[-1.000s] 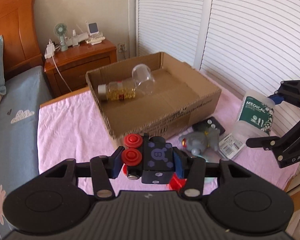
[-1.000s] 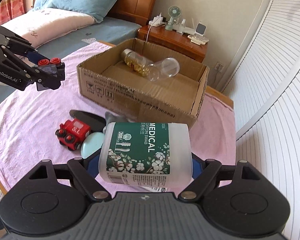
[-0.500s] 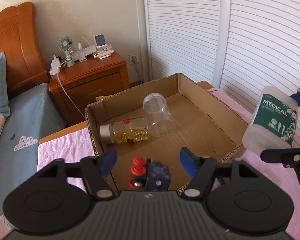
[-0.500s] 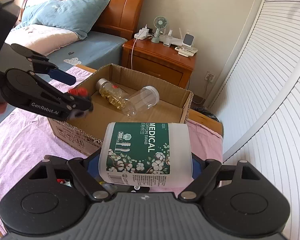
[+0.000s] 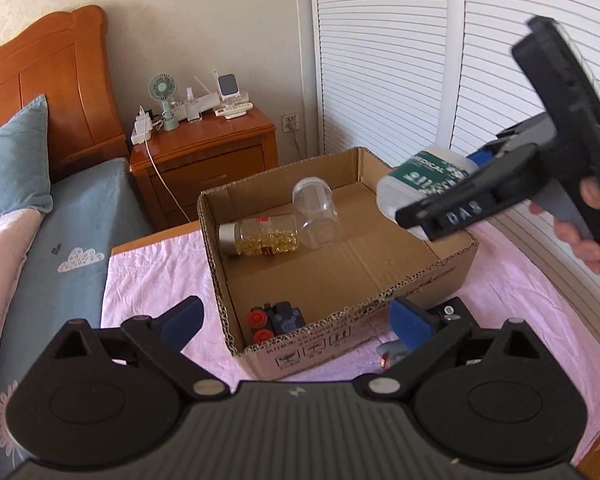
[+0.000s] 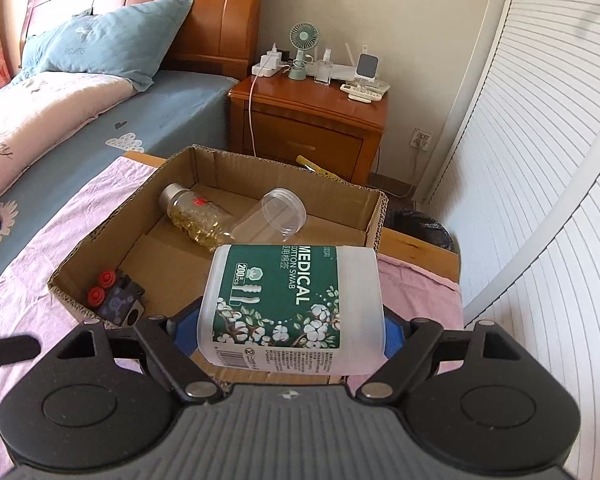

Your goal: Organize rigid objects

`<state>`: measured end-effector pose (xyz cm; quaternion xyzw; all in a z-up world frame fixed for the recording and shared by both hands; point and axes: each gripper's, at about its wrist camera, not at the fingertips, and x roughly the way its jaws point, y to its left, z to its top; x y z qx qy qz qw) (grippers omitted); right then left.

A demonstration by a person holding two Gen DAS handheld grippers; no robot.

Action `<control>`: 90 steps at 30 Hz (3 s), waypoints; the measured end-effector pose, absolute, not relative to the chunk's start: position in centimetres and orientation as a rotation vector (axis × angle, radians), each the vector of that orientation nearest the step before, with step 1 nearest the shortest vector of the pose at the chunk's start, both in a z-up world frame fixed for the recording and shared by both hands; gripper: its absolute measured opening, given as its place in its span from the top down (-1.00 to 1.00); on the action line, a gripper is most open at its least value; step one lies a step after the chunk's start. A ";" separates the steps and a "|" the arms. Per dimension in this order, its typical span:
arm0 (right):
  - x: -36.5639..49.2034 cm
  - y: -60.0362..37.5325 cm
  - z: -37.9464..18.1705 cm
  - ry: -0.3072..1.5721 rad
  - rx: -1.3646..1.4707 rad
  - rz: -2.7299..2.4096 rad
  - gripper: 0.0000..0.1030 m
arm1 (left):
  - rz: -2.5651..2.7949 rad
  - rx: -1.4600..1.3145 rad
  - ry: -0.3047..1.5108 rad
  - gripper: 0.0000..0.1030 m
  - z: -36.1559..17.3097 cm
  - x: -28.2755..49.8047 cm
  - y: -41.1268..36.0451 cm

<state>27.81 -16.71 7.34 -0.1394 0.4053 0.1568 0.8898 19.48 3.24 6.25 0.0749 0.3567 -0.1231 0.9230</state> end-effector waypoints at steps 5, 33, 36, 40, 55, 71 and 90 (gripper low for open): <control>31.8 -16.1 6.0 0.889 -0.244 0.249 -0.68 | -0.284 0.126 0.747 -0.92 5.9 18.6 3.2; 24.1 -19.2 7.2 0.840 -0.193 0.166 -1.00 | -0.179 0.162 0.778 -0.92 5.1 16.4 3.1; 21.6 -20.0 6.5 0.835 -0.177 0.162 -1.00 | -0.165 0.165 0.770 -0.92 4.8 15.5 3.0; 18.5 -21.0 4.7 0.843 -0.157 0.167 -1.00 | -0.166 0.139 0.766 -0.92 4.1 14.5 3.4; 14.3 -20.2 -3.0 0.965 -0.143 0.193 -1.00 | -0.204 0.133 0.841 -0.93 1.2 13.8 2.9; 14.6 -23.2 -4.4 0.955 -0.115 0.119 -1.00 | -0.220 0.165 0.921 -0.93 -2.3 16.5 0.6; 14.2 -23.2 -4.4 0.932 -0.111 0.113 -1.00 | -0.162 0.176 0.996 -0.95 -4.4 15.5 3.7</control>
